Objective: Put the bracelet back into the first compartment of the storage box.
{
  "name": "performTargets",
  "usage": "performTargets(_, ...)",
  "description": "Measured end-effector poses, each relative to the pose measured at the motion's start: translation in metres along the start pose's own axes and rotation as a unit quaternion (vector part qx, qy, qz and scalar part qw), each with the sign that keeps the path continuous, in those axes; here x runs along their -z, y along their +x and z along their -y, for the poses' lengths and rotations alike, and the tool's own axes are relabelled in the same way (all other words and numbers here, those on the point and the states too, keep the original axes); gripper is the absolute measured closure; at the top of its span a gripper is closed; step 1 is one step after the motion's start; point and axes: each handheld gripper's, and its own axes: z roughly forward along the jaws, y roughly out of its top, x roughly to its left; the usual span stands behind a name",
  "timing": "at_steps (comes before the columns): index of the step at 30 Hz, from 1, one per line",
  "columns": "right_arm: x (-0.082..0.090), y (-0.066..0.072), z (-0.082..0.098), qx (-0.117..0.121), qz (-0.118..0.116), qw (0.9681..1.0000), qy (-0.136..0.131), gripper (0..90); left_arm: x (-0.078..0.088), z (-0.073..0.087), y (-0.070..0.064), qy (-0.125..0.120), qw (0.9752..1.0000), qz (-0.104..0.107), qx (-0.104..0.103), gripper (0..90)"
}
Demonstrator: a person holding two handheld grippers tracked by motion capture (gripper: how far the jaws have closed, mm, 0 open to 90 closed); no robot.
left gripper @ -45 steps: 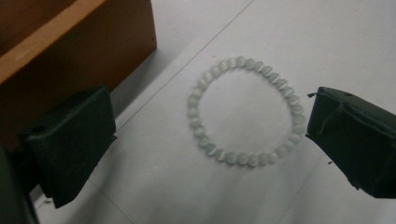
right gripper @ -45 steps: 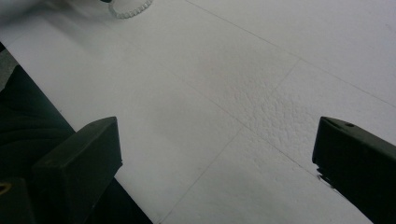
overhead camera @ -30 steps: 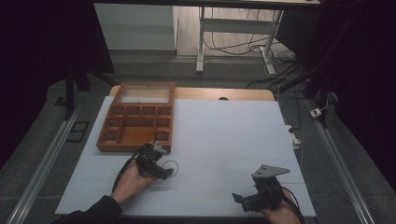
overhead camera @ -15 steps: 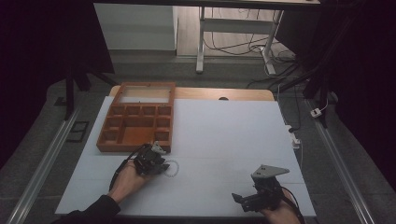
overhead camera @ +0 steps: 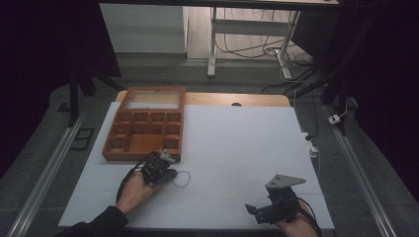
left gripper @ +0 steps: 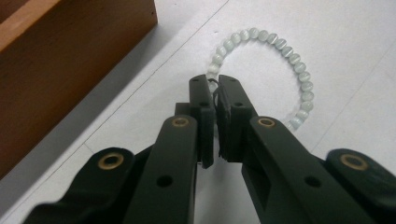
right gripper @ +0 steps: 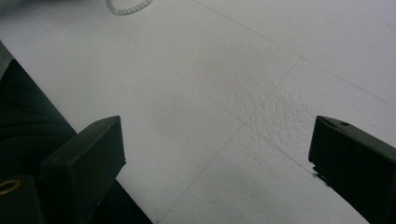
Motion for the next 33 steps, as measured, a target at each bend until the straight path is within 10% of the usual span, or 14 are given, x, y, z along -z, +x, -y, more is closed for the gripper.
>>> performTargets(12, 0.000, 0.000, 0.000, 0.000, -0.002, 1.0000, 0.000, 3.2, 0.024, -0.006, 0.003, -0.037, 0.9983, 0.045, 0.007, 85.4)
performTargets(33, -0.001, -0.001, -0.001, -0.002, -0.005, 1.0000, 0.003, 3.2, 0.062, -0.027, 0.004, -0.058, 0.9965, 0.059, 0.000, 85.3)
